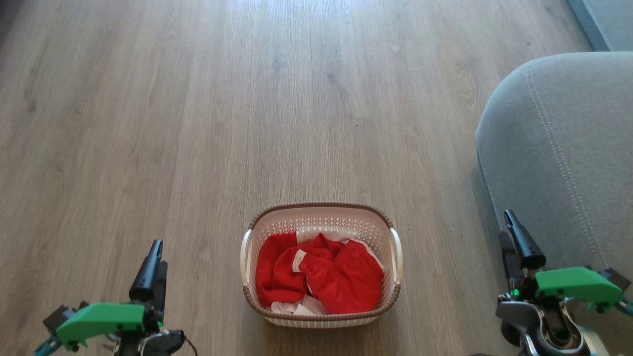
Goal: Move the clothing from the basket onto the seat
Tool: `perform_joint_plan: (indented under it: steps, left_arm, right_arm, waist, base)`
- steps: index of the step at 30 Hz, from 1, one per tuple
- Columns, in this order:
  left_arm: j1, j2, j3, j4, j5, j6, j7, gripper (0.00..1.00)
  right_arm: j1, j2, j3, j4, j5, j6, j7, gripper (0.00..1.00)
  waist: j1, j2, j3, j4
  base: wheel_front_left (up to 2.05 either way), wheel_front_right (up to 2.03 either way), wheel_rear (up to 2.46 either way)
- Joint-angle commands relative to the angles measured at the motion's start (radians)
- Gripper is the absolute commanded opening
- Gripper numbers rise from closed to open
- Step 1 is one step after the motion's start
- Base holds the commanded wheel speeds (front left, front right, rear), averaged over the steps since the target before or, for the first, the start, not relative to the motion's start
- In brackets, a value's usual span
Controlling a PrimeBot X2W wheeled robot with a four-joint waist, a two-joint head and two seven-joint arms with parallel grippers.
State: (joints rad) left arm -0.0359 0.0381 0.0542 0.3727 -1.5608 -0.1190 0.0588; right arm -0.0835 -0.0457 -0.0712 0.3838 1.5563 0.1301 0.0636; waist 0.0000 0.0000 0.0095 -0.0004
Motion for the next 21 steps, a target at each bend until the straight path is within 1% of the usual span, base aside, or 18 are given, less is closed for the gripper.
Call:
perform_joint_plan:
  steps: [1,5,21]
  left_arm:
    - [-0.059,0.022,-0.003,-0.026,0.020,-0.002,-0.011,1.00]
    - [-0.077,0.026,0.005,-0.031,0.075,-0.002,-0.026,1.00]
    - [-0.122,0.039,0.007,-0.032,0.299,-0.004,-0.073,1.00]
  right_arm:
    - [-0.066,-0.025,0.014,-0.025,-0.018,0.000,-0.012,1.00]
    - [-0.092,-0.038,0.034,-0.013,-0.063,0.000,-0.028,1.00]
    - [-0.155,-0.054,0.069,0.014,-0.267,0.000,-0.076,1.00]
  waist:
    - [0.0000,0.0000,0.001,0.000]
    - [0.0000,0.0000,0.004,0.001]
    - [0.0000,0.0000,0.013,0.000]
  base:
    - [0.00,0.00,0.00]
    - [0.00,0.00,0.00]
    - [0.00,0.00,0.00]
